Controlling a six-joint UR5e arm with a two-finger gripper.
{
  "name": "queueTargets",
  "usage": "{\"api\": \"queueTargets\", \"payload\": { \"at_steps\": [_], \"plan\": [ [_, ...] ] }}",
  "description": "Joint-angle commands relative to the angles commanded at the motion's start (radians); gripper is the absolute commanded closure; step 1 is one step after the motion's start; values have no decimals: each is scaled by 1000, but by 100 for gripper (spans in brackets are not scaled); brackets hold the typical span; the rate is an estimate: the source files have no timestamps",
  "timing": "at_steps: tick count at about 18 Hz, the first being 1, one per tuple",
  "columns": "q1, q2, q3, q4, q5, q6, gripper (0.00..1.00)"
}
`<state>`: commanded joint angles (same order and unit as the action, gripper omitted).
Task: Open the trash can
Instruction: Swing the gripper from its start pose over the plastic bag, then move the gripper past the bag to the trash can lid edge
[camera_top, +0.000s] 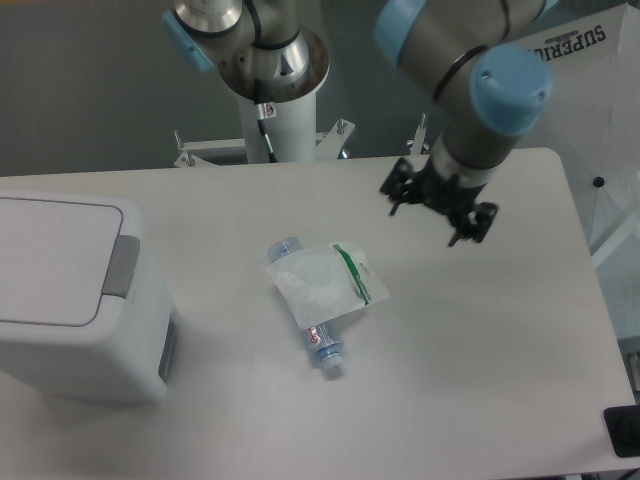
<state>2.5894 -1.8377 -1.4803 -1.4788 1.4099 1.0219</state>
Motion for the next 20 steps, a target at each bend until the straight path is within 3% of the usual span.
{"api": "queueTargets", "payload": {
  "at_steps": [8, 16, 20],
  "plan": [
    [-97, 17, 98, 0, -229, -242, 0],
    [-212, 34, 140, 8, -336, -476, 0],
    [-275, 28, 129, 130, -358, -637, 0]
  ]
}}
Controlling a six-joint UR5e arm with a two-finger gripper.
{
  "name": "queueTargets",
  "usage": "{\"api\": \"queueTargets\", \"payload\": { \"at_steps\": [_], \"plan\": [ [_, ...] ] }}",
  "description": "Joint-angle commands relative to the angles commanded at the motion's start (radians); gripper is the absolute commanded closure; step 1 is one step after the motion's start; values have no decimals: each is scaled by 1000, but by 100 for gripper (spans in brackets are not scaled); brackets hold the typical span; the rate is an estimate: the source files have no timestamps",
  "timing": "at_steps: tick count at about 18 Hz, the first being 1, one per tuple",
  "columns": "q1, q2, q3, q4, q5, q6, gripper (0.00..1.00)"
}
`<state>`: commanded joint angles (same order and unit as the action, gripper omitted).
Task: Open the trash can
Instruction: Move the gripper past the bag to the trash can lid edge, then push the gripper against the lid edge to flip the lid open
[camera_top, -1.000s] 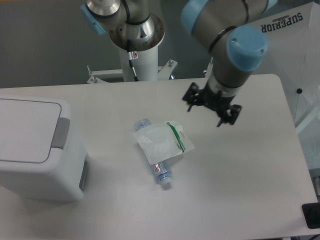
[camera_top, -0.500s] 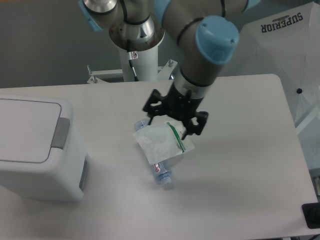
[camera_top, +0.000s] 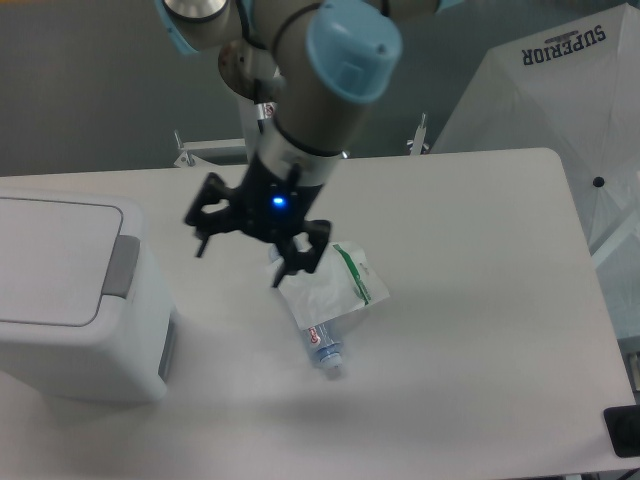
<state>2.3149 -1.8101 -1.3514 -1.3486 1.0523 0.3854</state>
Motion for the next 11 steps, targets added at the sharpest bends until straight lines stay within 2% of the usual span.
{"api": "queueTargets", "payload": {
  "at_steps": [2, 5, 11],
  "plan": [
    [-15, -3, -5, 25, 0, -17, 0],
    [-26, -12, -6, 31, 0, -20, 0],
    [-46, -3, -63, 39, 12, -13, 0]
  ]
}}
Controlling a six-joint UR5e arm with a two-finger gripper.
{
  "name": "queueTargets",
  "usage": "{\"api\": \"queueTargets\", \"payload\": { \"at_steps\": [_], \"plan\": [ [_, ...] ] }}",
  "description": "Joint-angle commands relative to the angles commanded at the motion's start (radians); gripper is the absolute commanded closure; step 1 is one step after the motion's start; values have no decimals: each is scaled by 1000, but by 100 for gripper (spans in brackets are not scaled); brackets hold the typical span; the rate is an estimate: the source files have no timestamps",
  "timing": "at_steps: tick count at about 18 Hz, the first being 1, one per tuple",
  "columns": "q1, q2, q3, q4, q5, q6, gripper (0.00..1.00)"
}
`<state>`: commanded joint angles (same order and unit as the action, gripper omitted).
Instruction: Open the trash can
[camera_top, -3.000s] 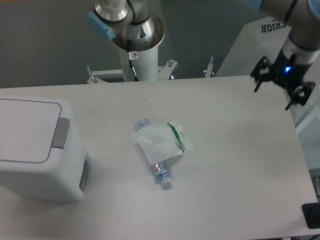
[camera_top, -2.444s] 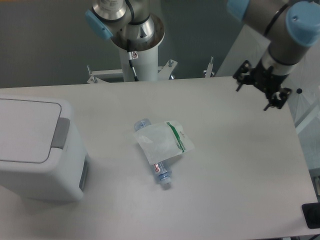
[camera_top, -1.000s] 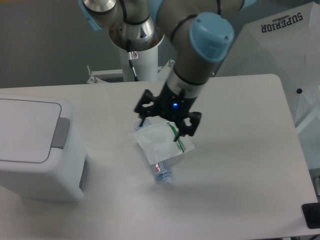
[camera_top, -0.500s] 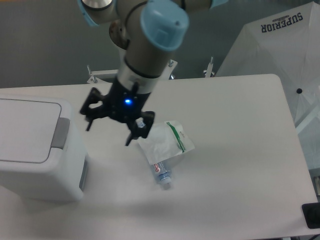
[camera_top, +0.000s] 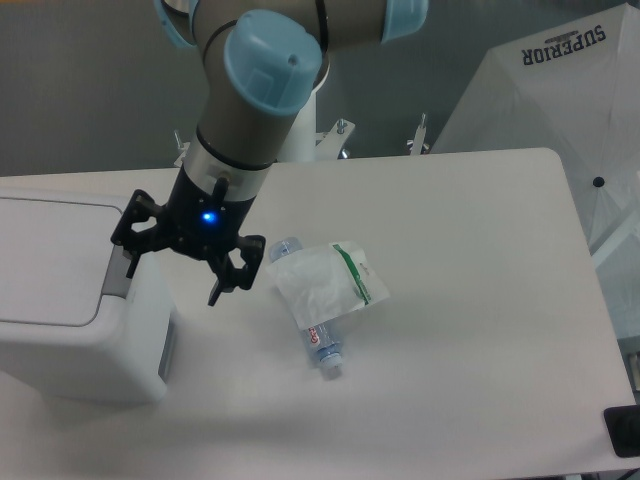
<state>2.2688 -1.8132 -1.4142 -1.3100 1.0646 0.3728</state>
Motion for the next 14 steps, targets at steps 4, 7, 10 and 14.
{"api": "queueTargets", "payload": {
  "at_steps": [4, 7, 10, 14],
  "plan": [
    [-6, -2, -6, -2, 2, -2, 0],
    [-6, -3, -8, 0, 2, -2, 0],
    [-6, -5, -6, -2, 2, -3, 0],
    [-6, -5, 8, 2, 2, -2, 0]
  ]
}}
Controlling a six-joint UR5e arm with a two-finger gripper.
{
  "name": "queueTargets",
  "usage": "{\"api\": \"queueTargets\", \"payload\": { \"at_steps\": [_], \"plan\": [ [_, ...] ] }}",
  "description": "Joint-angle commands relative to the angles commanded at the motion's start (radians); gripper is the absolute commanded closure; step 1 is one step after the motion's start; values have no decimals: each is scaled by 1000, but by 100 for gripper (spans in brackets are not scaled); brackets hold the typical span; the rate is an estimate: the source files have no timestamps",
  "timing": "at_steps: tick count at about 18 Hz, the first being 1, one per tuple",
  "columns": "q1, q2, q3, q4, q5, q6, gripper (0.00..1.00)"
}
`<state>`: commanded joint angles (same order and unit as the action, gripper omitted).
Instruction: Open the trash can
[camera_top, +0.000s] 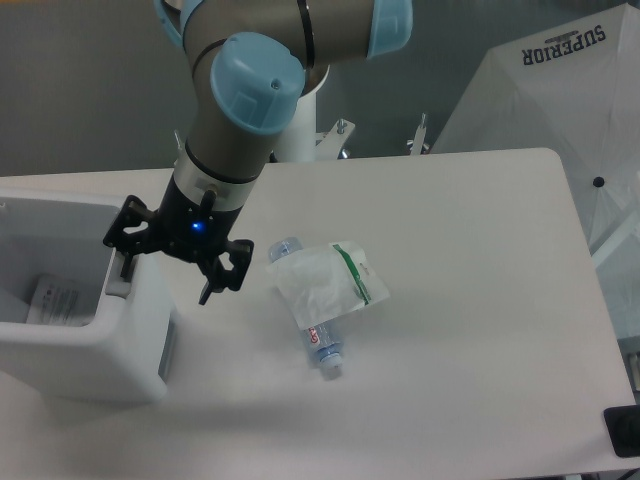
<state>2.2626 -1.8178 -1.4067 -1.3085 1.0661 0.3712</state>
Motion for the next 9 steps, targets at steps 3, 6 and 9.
{"api": "queueTargets", "payload": {
  "at_steps": [3, 6, 9],
  "plan": [
    [2, 5, 2, 21, 0, 11, 0],
    [8, 8, -1, 86, 0, 12, 0],
    [43, 21, -6, 136, 2, 14, 0]
  ]
}}
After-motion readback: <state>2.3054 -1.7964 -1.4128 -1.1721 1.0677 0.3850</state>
